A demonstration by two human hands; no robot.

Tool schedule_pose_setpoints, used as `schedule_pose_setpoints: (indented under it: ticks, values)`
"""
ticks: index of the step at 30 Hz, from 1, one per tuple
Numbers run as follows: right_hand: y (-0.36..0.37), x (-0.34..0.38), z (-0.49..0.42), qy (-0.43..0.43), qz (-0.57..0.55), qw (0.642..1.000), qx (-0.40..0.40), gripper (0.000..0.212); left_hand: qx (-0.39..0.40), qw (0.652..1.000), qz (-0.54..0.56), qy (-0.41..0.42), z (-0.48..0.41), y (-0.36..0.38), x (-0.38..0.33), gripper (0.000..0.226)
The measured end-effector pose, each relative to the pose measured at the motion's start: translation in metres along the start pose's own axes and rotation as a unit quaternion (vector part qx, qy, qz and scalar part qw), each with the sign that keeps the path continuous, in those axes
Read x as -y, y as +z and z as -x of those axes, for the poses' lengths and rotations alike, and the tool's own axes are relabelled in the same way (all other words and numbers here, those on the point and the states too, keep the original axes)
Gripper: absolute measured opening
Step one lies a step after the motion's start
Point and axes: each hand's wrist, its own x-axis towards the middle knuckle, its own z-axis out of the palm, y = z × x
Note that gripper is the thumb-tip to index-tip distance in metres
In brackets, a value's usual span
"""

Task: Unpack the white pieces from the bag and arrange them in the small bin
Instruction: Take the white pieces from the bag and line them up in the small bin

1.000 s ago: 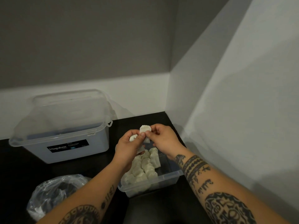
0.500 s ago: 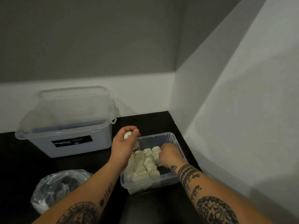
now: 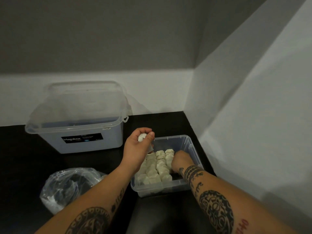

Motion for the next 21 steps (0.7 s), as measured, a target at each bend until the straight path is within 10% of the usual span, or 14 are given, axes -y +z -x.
schedule_pose_setpoints:
  ticks: [21]
  values:
    - [-0.046,0.005,0.019,-0.069,-0.075,0.995,-0.004,0.028,-0.019,0.988,0.061,-0.141,-0.007,0.008,-0.023,0.026]
